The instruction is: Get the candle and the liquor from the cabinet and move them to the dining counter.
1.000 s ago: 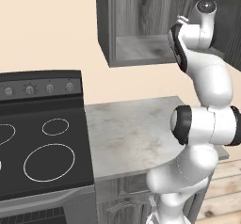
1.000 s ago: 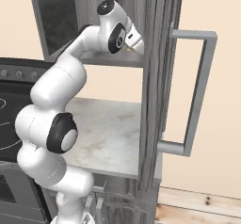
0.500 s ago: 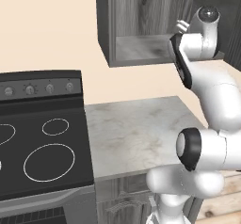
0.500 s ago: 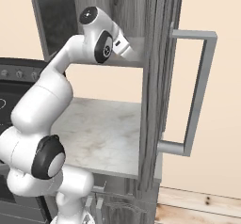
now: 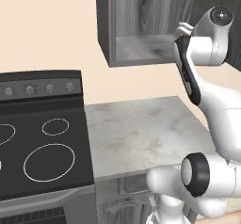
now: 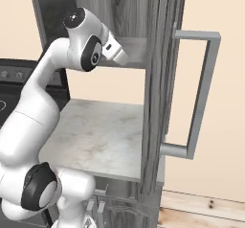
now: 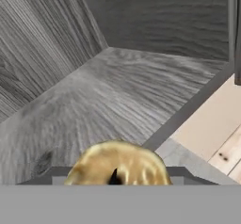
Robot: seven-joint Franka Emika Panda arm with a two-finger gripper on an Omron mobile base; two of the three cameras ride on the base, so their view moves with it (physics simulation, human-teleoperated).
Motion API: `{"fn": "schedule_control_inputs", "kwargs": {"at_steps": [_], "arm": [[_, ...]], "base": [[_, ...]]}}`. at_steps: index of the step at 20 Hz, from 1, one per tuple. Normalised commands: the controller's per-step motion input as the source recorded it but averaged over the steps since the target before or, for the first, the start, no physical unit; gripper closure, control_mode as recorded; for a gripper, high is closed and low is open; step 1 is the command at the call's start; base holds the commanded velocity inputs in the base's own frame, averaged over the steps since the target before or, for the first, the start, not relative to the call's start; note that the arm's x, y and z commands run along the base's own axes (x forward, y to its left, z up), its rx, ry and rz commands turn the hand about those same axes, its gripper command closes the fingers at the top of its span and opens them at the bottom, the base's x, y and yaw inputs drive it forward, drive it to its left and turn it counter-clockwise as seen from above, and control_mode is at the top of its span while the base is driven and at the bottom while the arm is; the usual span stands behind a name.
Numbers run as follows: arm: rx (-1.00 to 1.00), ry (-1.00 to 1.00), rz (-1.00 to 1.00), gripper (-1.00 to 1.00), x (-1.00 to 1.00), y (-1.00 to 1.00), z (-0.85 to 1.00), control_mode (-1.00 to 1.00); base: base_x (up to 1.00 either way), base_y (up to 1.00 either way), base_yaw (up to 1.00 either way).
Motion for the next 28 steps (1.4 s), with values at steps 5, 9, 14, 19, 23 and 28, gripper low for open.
{"fn": "schedule_control_inputs", "kwargs": {"at_steps": [5, 9, 14, 19, 23, 28], "arm": [[-0.07, -0.05, 0.15, 1.00, -0.63, 0.43, -0.03, -1.00], [-0.01, -0.01, 0.11, 1.00, -0.67, 0.31, 0.00, -1.00], [-0.03, 0.04, 0.09, 1.00, -0.63, 0.23, 0.02, -1.00], [-0.09, 0.09, 0.11, 1.00, -0.58, 0.29, 0.04, -1.00], [-0.12, 0.06, 0.15, 1.00, -0.57, 0.29, 0.03, -1.00], [-0.10, 0.00, 0.10, 1.00, -0.59, 0.30, -0.02, -1.00]], "base": [[0.00, 0.00, 0.00], [0.00, 0.00, 0.00], [0.00, 0.00, 0.00], [0.00, 0.00, 0.00], [0.00, 0.00, 0.00], [0.00, 0.00, 0.00]]}}
